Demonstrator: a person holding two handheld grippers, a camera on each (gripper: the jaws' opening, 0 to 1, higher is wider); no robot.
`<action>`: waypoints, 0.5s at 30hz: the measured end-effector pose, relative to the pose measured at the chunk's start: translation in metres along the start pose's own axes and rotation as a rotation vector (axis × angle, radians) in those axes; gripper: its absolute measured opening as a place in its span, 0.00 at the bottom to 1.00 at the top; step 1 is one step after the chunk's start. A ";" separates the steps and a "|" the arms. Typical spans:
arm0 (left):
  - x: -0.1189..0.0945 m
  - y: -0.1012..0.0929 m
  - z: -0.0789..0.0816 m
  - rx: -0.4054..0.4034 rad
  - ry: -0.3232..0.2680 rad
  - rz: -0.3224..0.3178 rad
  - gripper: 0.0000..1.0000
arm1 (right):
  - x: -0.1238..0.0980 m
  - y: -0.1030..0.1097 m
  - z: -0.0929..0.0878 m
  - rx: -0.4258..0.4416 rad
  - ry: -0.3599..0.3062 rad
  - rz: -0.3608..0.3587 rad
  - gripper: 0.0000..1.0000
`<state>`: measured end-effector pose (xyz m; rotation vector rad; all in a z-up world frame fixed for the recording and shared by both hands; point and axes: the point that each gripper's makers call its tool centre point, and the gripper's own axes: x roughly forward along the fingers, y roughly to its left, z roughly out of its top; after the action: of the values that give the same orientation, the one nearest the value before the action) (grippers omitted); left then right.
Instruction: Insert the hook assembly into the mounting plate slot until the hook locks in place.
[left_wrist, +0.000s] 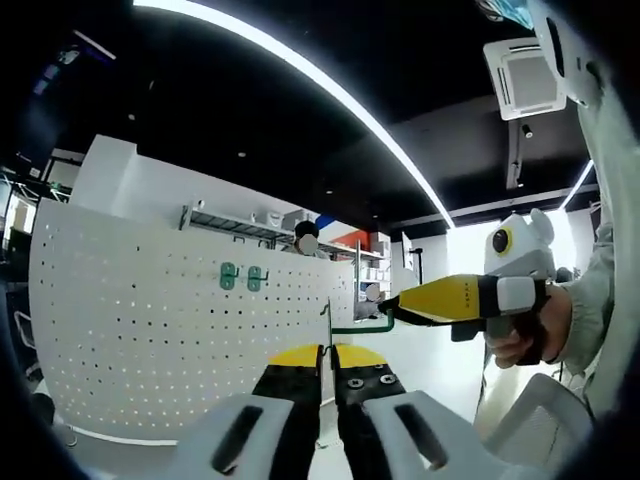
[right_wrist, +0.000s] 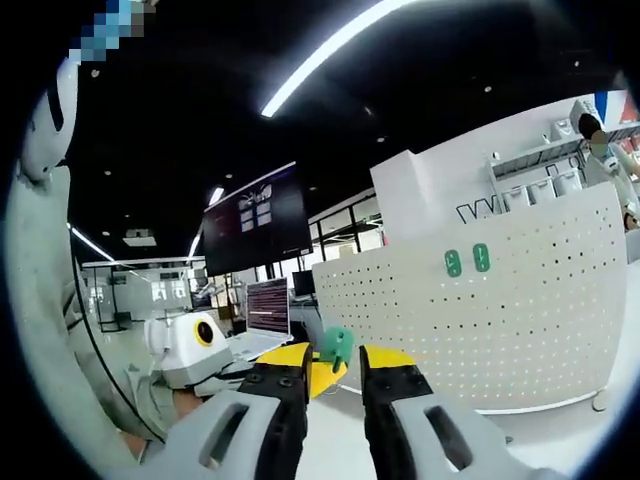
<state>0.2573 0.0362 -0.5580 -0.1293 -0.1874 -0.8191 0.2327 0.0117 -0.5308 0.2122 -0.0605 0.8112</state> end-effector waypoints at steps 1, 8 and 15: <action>0.000 -0.001 0.000 0.003 -0.001 -0.003 0.04 | 0.000 0.000 0.000 0.002 0.001 0.001 0.17; 0.001 -0.011 0.003 0.015 -0.004 -0.027 0.04 | 0.003 0.003 0.001 0.014 0.001 0.013 0.13; 0.002 -0.016 0.005 0.023 -0.007 -0.043 0.04 | 0.005 0.004 -0.002 0.024 0.009 0.011 0.11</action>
<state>0.2465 0.0250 -0.5522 -0.1064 -0.2065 -0.8592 0.2337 0.0183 -0.5312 0.2307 -0.0435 0.8243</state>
